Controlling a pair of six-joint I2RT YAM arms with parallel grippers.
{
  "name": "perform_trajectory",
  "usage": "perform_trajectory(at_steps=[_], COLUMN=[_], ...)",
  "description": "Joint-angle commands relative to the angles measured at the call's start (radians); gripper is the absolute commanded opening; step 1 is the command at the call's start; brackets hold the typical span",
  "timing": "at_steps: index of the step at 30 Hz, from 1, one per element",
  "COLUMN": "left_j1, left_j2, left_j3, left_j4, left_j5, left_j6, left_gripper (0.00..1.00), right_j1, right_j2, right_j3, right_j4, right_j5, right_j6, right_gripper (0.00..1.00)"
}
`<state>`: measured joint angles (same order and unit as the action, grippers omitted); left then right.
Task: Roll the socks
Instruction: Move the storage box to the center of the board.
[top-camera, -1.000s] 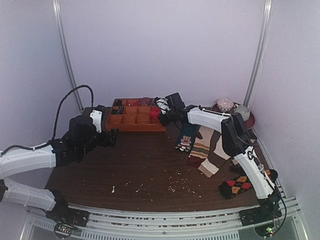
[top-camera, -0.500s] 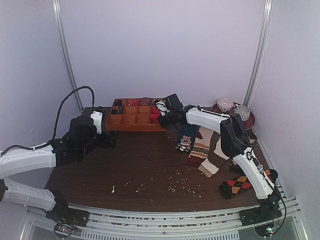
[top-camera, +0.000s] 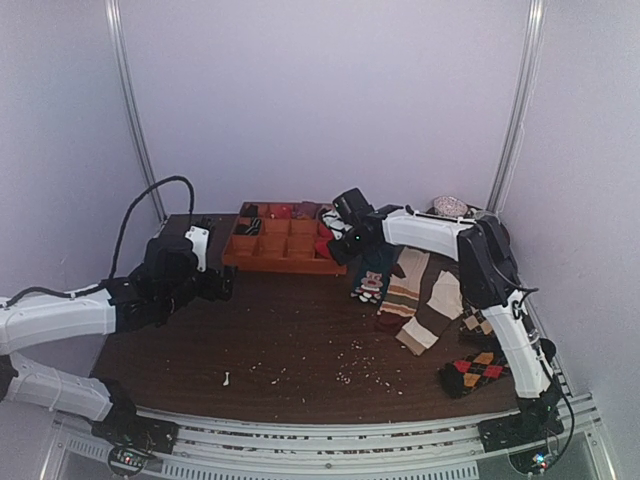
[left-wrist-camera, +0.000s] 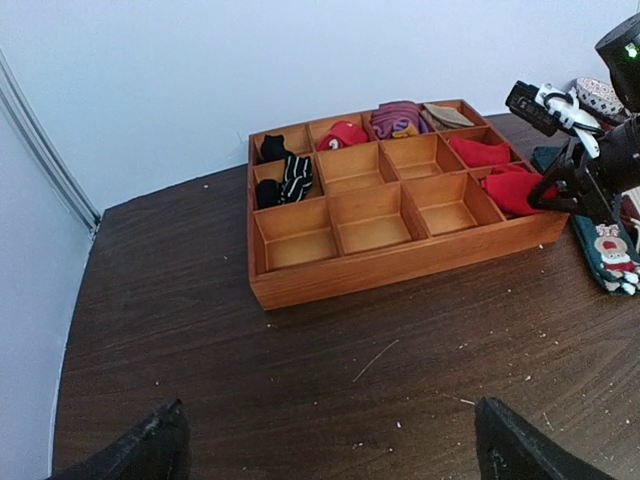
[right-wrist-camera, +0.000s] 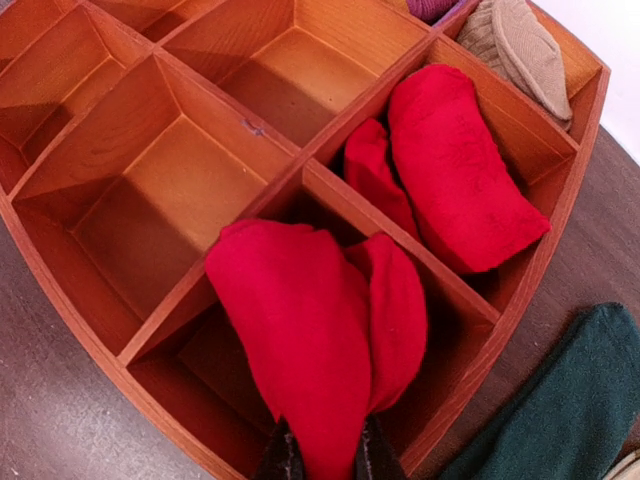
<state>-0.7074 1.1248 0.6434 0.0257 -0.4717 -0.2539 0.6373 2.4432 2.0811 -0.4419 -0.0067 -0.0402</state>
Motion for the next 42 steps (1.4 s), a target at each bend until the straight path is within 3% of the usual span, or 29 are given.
perform_trajectory(at_steps=[1,8,19,22,32,39,42], left_j1=[0.005,0.006,0.006,0.006,0.005,0.006,0.006], left_j2=[0.008,0.022,0.047,0.054,0.063,0.071,0.068], left_j3=[0.020,0.036,0.050,0.053,0.053,0.061,0.061], left_j4=[0.009,-0.008,-0.021,-0.026,-0.025,-0.025,-0.026], left_j5=[-0.015,0.013,-0.004,-0.003,0.001,0.013,0.015], left_j6=[-0.014,-0.018,-0.014,-0.015,-0.018,-0.016,-0.017], left_gripper=[0.98,0.98,0.98,0.98,0.98,0.98,0.98], right_j1=[0.000,0.015,0.030,0.033,0.088,0.098,0.099], right_j2=[0.052,0.132,0.233,0.210,-0.034,-0.029,0.004], right_j3=[-0.053,-0.018,0.081,0.019,-0.447,-0.406,-0.351], right_j4=[-0.273,-0.267,-0.390,-0.392,-0.227,-0.240,-0.257], right_j5=[0.004,0.002,0.041,0.028,-0.029,-0.010,-0.003], right_j6=[0.061,0.117,0.106,0.109,0.183,0.219,0.221], right_gripper=[0.00,0.00,0.00,0.00,0.00,0.00,0.10])
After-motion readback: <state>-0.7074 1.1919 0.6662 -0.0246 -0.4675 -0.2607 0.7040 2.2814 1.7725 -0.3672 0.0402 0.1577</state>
